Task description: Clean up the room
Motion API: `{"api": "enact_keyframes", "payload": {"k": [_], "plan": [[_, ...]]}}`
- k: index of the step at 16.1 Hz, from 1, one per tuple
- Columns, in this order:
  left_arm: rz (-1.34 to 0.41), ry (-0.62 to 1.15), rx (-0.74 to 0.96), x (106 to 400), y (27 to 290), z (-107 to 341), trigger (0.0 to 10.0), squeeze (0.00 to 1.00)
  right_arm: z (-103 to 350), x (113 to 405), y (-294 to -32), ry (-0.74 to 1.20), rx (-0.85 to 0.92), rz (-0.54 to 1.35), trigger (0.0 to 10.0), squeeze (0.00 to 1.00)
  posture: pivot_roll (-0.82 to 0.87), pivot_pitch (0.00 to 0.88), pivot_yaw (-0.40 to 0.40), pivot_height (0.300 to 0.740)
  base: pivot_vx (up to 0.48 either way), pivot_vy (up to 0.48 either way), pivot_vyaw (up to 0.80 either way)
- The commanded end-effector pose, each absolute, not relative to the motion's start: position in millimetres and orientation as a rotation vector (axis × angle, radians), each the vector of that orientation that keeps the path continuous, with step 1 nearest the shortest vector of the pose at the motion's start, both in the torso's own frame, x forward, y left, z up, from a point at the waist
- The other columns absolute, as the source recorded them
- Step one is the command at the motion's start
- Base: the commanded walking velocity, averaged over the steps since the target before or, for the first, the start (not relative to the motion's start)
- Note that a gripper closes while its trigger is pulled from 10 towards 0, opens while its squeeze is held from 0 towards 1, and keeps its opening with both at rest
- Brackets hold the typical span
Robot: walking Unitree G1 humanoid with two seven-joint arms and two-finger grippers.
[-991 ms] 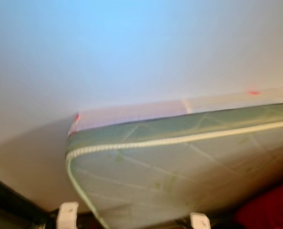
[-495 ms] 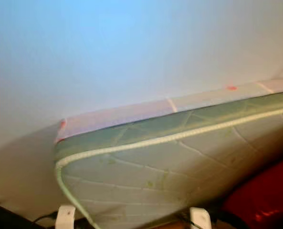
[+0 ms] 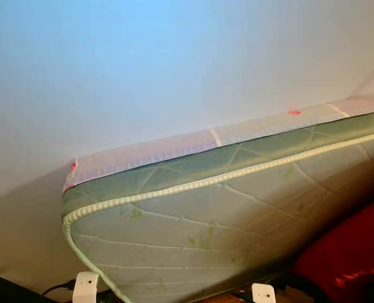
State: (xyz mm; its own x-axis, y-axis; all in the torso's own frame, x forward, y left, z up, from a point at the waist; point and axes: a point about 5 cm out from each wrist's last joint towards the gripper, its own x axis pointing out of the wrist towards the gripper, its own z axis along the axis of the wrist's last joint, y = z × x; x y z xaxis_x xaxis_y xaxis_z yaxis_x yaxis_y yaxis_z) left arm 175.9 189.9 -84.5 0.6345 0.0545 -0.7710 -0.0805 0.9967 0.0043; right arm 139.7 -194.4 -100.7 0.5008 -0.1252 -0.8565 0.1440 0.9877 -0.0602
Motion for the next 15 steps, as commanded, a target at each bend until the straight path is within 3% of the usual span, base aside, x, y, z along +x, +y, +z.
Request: {"api": "enact_keyframes", "payload": {"k": [1, 15], "plan": [[0.141, 1.070, -0.045, 104.3, 259.8, -94.9, 10.0, 0.00, -98.2, 151.6, -179.4, 1.043, 0.183, -0.024, 10.0, 0.00, 0.00, 0.035, 0.001, 0.740, 0.000, 0.000, 0.00], [0.149, 1.064, -0.059, 103.8, 259.3, -95.1, 10.0, 0.00, -98.3, 151.4, -179.5, 1.042, 0.182, -0.022, 10.0, 0.00, 0.00, 0.030, 0.000, 0.740, 0.000, 0.000, 0.00]]}}
